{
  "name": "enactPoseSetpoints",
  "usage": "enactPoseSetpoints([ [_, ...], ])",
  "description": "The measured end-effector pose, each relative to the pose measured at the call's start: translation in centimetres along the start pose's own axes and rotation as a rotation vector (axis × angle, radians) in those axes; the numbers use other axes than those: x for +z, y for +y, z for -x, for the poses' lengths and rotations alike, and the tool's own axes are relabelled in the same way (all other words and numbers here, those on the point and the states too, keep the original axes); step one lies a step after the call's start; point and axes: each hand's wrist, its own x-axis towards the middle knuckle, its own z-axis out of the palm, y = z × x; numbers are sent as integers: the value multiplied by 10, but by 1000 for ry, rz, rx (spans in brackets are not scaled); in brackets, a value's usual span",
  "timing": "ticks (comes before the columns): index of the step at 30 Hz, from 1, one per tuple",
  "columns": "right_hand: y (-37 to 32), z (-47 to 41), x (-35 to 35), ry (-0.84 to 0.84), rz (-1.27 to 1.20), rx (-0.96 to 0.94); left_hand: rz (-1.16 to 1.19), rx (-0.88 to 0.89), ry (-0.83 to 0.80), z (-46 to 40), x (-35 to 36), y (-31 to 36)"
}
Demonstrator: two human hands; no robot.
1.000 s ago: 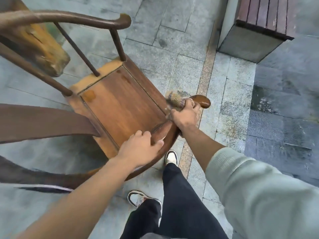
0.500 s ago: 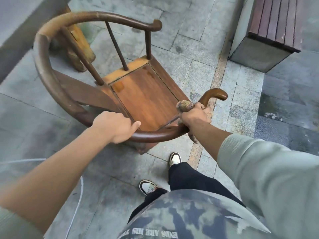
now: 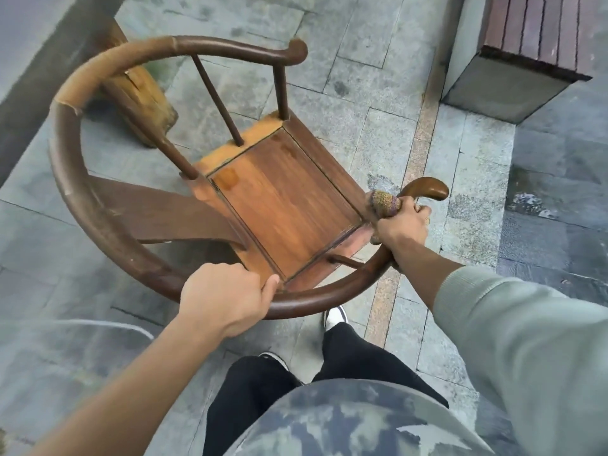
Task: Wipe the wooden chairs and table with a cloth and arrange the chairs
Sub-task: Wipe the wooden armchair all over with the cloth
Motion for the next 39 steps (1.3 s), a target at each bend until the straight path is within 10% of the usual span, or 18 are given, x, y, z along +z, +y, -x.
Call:
enactPoseSetpoints([
  [15,-36,181,45,98,-137,316,168,277,65,-2,12,-6],
  [23,-57,289,61,138,-41,-154,-18,889,17,-3,-4,-113],
  [31,-62,275,41,126,72,-426,-254,871,47,-73,-41,-311],
  [39,-175,358,115,488,-26,-431,-340,1011,-9,-101,-25,-311],
])
